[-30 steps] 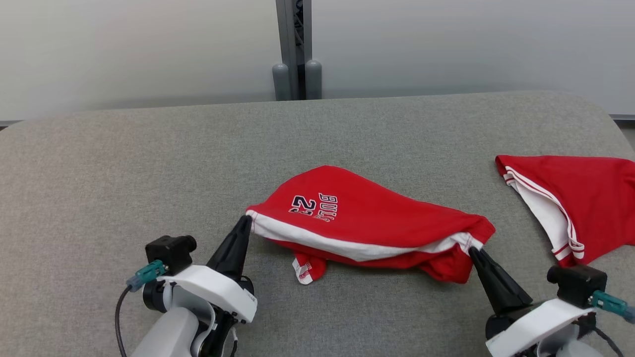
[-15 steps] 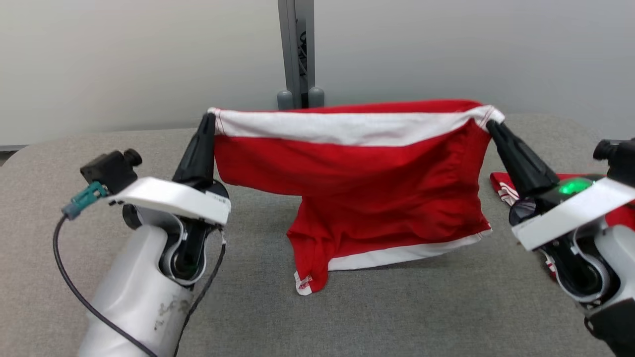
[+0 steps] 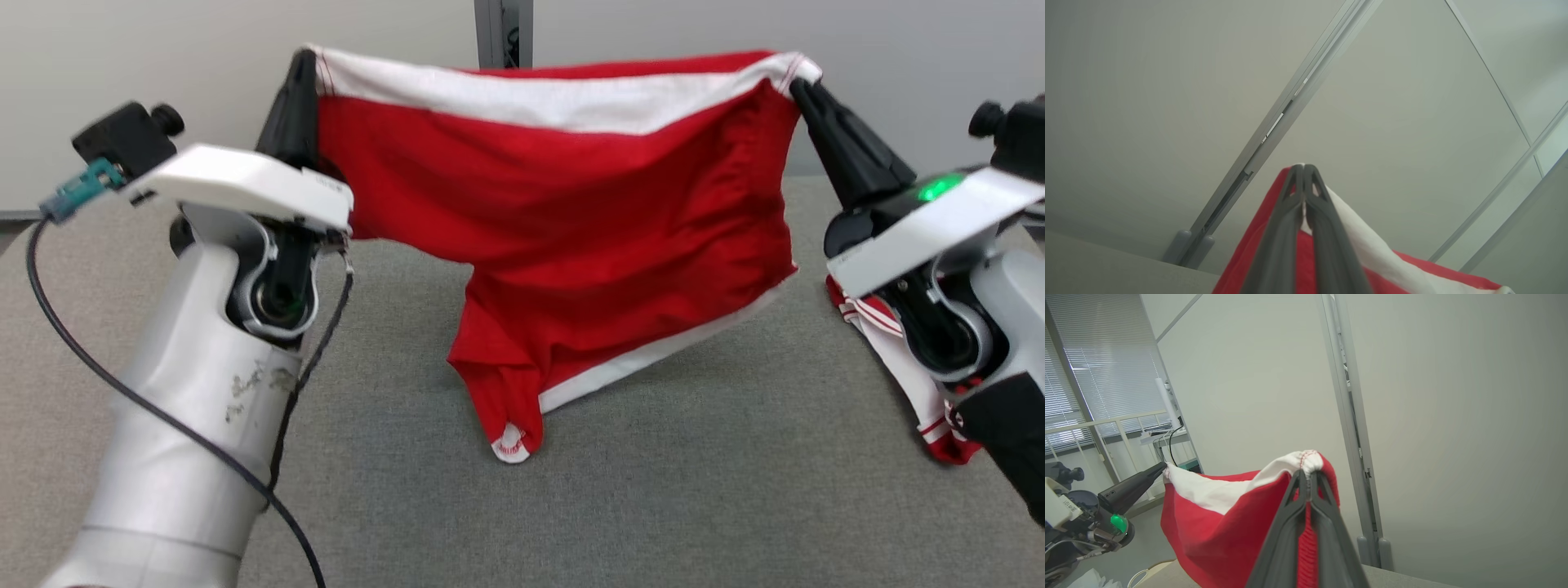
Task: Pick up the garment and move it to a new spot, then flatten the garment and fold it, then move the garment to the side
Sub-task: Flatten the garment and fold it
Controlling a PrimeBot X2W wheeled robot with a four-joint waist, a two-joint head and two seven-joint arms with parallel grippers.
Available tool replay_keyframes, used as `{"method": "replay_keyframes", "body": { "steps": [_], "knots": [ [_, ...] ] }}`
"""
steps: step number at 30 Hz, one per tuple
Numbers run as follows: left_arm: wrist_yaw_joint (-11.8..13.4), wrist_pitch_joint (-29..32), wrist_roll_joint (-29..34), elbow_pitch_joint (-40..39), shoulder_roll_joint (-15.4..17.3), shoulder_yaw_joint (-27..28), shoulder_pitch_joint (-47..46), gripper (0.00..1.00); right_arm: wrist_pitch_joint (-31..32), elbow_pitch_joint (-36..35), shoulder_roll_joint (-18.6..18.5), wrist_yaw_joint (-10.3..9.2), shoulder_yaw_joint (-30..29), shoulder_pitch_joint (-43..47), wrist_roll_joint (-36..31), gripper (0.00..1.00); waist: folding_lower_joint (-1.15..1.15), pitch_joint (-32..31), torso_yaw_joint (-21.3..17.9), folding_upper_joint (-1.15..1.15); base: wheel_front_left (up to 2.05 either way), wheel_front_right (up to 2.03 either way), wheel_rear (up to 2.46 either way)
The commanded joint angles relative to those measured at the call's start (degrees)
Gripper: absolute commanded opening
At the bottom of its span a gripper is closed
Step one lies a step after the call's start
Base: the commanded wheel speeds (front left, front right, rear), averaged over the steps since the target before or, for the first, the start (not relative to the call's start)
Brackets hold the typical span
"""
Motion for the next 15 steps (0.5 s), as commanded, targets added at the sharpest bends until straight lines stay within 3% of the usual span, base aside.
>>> {"method": "replay_keyframes", "body": {
  "steps": [1, 8, 15],
  "knots": [
    [0.84, 1.04, -0.63, 0.79, 0.75, 0.84, -4.96, 0.00, -0.19, 1.91, 0.48, 0.03, 0.87, -4.86, -0.85, 0.00, 0.00, 3.70, -0.46, 0.00, 0.00, 0.00, 0.00],
    [3.10, 2.51, 0.58, 4.96, 0.70, 1.37, -20.67, 0.00, -1.85, 9.21, 2.94, 0.03, 1.87, -20.54, -1.07, 0.00, 0.00, 13.55, -0.89, 0.00, 0.00, 0.00, 0.00],
    [2.79, -5.33, 4.31, 9.66, -0.39, 2.20, -39.07, 0.00, -5.81, 18.57, 7.55, 0.03, -1.88, -38.35, -6.31, 0.00, 0.00, 24.10, -0.80, 0.00, 0.00, 0.00, 0.00]
  ]
}}
